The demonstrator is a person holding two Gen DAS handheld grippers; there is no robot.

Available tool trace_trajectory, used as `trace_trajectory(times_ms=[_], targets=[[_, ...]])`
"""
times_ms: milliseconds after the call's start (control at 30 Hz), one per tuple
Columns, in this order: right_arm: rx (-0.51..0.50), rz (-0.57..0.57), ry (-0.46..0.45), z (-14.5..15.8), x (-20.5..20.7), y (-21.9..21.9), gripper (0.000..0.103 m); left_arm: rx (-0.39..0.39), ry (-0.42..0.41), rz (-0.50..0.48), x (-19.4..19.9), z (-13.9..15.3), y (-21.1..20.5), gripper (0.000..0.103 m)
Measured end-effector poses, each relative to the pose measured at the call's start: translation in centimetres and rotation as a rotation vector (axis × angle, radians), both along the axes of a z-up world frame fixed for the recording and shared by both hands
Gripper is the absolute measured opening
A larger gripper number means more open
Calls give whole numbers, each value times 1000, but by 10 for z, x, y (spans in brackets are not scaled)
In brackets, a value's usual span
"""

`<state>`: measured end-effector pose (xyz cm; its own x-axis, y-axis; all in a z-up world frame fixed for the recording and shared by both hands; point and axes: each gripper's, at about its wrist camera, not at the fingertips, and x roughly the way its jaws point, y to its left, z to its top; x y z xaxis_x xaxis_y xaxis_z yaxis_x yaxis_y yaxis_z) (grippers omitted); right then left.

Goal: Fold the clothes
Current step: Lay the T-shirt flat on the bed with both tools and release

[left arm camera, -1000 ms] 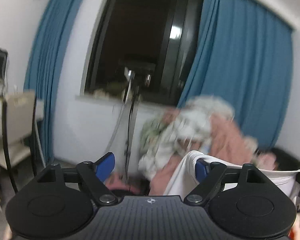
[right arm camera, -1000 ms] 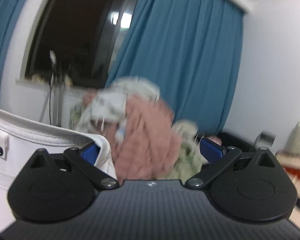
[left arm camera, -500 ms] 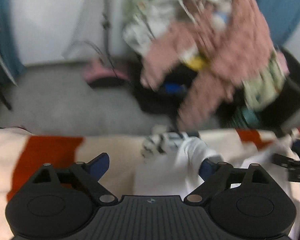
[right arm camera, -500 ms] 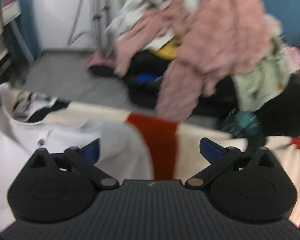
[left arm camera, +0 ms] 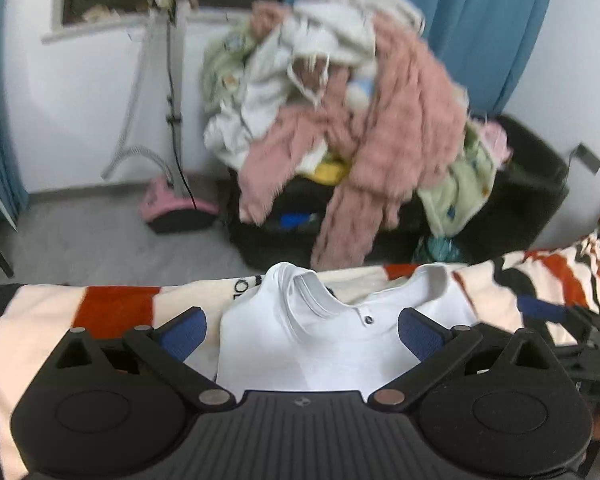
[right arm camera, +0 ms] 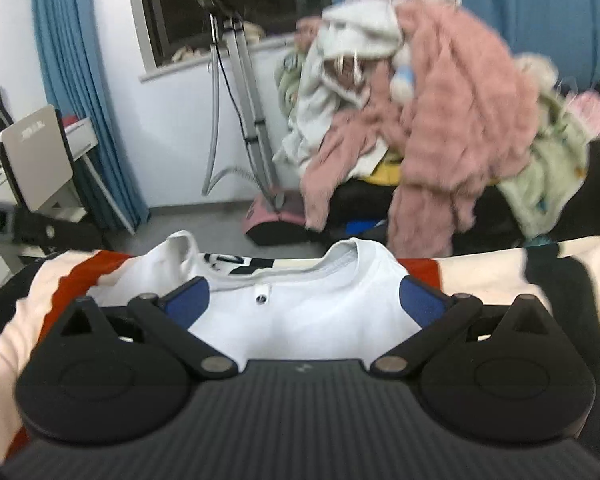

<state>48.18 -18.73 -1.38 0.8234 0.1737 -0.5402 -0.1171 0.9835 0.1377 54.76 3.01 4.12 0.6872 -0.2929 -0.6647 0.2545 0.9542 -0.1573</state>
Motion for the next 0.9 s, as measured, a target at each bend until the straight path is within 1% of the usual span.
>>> trace_trajectory(times_ms=[100, 133, 267, 367, 433, 500, 567, 633, 733, 800, 833, 900], targets=[[-25, -13, -42, 15, -51, 4, 103, 5, -63, 19, -55, 25, 2, 103], [-18, -22, -65, 23, -73, 3, 103, -3, -78, 25, -77, 33, 4, 103], [0, -43, -146, 47, -157, -2, 103, -34, -154, 42, -181, 59, 12, 102], [23, -43, -205, 59, -223, -6, 103, -39, -209, 59, -252, 65, 14, 102], [27, -41, -230, 63, -264, -7, 103, -43, -232, 70, -298, 63, 15, 102], [33, -45, -255, 62, -295, -6, 103, -53, -247, 77, -342, 55, 20, 102], [43, -49, -280, 57, -320, -6, 103, -63, -217, 88, -374, 37, 29, 102], [54, -53, -305, 53, -346, -6, 103, -71, -181, 100, -405, 18, 40, 99], [72, -59, -337, 46, -383, -6, 103, -56, -87, 146, -436, -14, 62, 93], [105, -69, -329, 36, -390, -8, 103, -46, -13, 177, -451, -35, 78, 84], [128, -70, -319, 30, -392, -10, 103, -44, 26, 187, -457, -43, 86, 82], [184, -71, -306, 20, -395, -17, 103, -42, 99, 200, -465, -57, 99, 73]])
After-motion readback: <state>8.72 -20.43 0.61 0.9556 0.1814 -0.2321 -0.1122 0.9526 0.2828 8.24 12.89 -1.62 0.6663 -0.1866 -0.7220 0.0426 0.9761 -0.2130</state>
